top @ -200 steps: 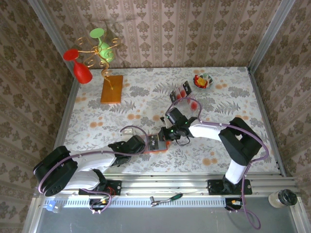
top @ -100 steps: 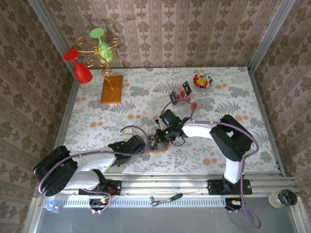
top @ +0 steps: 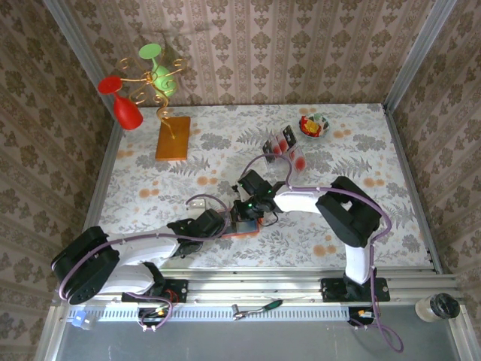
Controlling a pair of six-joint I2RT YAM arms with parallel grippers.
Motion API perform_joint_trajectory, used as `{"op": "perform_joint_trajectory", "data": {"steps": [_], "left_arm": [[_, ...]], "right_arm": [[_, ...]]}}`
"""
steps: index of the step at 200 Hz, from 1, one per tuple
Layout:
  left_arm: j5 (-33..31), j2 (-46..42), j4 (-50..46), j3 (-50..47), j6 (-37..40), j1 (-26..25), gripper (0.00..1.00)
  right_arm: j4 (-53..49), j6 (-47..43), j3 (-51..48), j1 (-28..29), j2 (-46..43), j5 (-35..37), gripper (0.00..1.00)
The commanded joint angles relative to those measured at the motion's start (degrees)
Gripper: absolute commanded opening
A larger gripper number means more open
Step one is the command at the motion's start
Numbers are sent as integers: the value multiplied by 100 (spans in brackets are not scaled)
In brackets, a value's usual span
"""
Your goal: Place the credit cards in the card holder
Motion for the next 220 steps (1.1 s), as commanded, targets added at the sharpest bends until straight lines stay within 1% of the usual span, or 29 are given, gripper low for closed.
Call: {"op": "perform_joint_trajectory", "data": {"steps": [1,37,66,143,220], "left_arm": [[18,-172,-543,22,155,39,100],[104,-534,-624,-96,163,194,100],[141,-624,-625,-213,148,255,100],[263,-223,-329,-227,187,271,100],[299,-11,-205,-145,264,273,100]], "right_arm": [[-70,123,108,47,134,-48,8],[-166,102,167,48,-74,-10,8],[-292,39,162,48,-210,65,8],[-525,-123,71,47,-394,274,8],[-521,-129,148,85,-85,215,7]]}}
